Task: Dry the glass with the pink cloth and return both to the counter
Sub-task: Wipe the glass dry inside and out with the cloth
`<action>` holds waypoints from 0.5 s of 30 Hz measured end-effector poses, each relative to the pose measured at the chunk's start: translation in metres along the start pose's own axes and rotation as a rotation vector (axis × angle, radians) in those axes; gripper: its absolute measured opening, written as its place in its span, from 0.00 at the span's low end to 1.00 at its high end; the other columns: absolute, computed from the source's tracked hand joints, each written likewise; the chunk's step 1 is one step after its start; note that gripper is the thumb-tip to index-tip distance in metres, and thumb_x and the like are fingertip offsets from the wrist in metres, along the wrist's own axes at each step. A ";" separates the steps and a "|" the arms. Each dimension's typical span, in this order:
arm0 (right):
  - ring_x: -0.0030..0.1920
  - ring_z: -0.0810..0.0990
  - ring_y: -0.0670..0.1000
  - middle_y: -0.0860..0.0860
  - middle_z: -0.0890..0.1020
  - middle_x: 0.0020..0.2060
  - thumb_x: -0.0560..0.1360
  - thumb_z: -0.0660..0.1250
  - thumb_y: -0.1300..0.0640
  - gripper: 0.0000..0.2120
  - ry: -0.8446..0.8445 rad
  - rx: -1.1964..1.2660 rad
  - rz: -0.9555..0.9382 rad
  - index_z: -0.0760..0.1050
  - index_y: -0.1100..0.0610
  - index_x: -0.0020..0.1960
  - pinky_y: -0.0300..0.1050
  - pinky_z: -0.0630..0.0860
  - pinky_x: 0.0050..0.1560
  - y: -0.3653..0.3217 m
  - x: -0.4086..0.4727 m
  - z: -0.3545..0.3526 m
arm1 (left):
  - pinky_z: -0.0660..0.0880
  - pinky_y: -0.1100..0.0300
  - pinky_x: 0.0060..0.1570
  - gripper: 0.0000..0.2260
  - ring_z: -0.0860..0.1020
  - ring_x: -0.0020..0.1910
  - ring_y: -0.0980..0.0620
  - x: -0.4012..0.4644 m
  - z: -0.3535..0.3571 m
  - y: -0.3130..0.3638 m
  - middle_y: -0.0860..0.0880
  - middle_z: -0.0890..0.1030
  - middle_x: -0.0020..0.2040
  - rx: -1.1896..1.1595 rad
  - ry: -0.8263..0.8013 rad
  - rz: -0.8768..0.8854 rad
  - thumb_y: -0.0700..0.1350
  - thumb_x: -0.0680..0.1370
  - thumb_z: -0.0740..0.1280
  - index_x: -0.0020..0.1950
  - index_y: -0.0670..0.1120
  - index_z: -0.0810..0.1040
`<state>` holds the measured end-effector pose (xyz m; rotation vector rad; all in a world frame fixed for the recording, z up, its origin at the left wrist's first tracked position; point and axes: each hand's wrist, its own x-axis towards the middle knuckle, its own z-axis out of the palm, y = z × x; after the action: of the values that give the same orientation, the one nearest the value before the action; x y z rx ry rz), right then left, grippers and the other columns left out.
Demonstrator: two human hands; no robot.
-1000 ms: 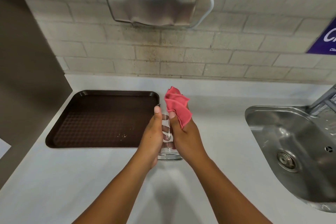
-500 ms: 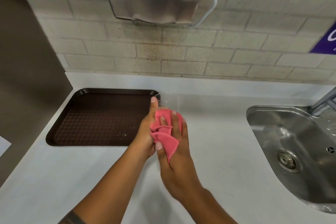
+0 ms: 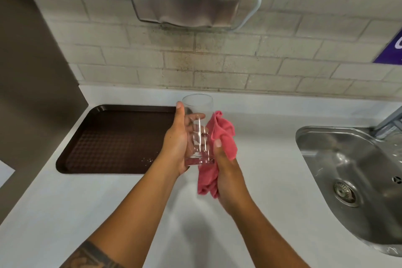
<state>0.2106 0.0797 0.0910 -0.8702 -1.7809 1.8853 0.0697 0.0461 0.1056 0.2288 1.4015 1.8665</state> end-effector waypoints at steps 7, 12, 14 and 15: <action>0.53 0.88 0.51 0.48 0.89 0.52 0.77 0.67 0.39 0.19 0.137 -0.003 -0.114 0.79 0.45 0.64 0.47 0.85 0.54 0.022 -0.006 0.009 | 0.83 0.54 0.44 0.35 0.84 0.44 0.48 0.006 0.002 -0.011 0.43 0.86 0.48 0.211 0.035 0.001 0.71 0.82 0.49 0.57 0.48 0.87; 0.49 0.88 0.42 0.43 0.89 0.48 0.76 0.68 0.43 0.14 0.164 0.029 -0.144 0.79 0.43 0.61 0.34 0.84 0.47 0.028 -0.011 0.007 | 0.78 0.55 0.47 0.32 0.85 0.50 0.51 0.004 0.003 -0.009 0.51 0.89 0.47 0.444 0.075 0.016 0.73 0.81 0.46 0.53 0.57 0.85; 0.45 0.88 0.42 0.43 0.88 0.43 0.76 0.68 0.42 0.08 0.185 0.026 -0.170 0.80 0.40 0.54 0.30 0.81 0.40 0.025 -0.012 0.005 | 0.81 0.57 0.44 0.30 0.86 0.47 0.53 0.000 0.003 -0.015 0.49 0.89 0.49 0.451 0.073 0.062 0.72 0.82 0.47 0.60 0.55 0.82; 0.44 0.88 0.43 0.44 0.88 0.42 0.75 0.68 0.41 0.08 0.201 0.023 -0.176 0.79 0.41 0.53 0.30 0.81 0.39 0.022 -0.011 0.004 | 0.81 0.60 0.40 0.27 0.86 0.43 0.57 -0.003 0.004 -0.017 0.47 0.87 0.52 0.473 0.079 0.115 0.70 0.83 0.48 0.63 0.55 0.78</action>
<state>0.2187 0.0664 0.0707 -0.8330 -1.6542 1.6438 0.0821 0.0482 0.0927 0.4817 1.9090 1.6208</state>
